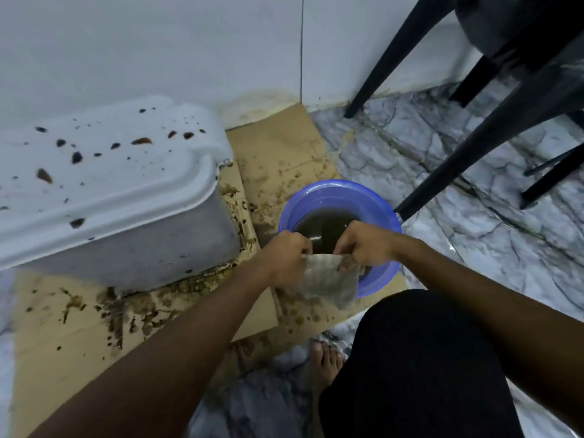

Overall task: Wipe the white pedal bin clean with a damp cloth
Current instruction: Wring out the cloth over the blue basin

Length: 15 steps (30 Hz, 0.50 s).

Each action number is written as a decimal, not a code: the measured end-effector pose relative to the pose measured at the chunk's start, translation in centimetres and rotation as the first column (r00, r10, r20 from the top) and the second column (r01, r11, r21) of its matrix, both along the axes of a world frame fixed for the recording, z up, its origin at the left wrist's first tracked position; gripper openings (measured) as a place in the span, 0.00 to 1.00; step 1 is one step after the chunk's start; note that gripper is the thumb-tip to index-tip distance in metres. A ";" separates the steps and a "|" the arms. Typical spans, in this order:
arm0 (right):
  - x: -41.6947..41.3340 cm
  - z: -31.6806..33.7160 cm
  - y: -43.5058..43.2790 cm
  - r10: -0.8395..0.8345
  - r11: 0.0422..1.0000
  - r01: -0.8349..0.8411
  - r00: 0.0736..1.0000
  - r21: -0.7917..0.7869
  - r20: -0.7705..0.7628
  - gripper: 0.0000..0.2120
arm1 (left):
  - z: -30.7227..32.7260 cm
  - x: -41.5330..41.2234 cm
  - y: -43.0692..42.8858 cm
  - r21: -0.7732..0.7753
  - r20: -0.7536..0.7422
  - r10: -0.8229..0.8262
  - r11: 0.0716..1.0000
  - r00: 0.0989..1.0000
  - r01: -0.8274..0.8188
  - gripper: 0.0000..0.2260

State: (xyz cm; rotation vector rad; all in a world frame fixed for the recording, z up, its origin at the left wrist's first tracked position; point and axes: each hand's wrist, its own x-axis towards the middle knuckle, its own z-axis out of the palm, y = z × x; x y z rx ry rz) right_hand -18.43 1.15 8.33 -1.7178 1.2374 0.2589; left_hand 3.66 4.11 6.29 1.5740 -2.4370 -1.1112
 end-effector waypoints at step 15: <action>15.4 25.2 -1.6 0.155 0.946 -0.033 0.920 -0.322 0.360 0.11 | 23.9 17.6 5.8 -0.257 -0.319 0.403 0.834 0.858 -0.488 0.05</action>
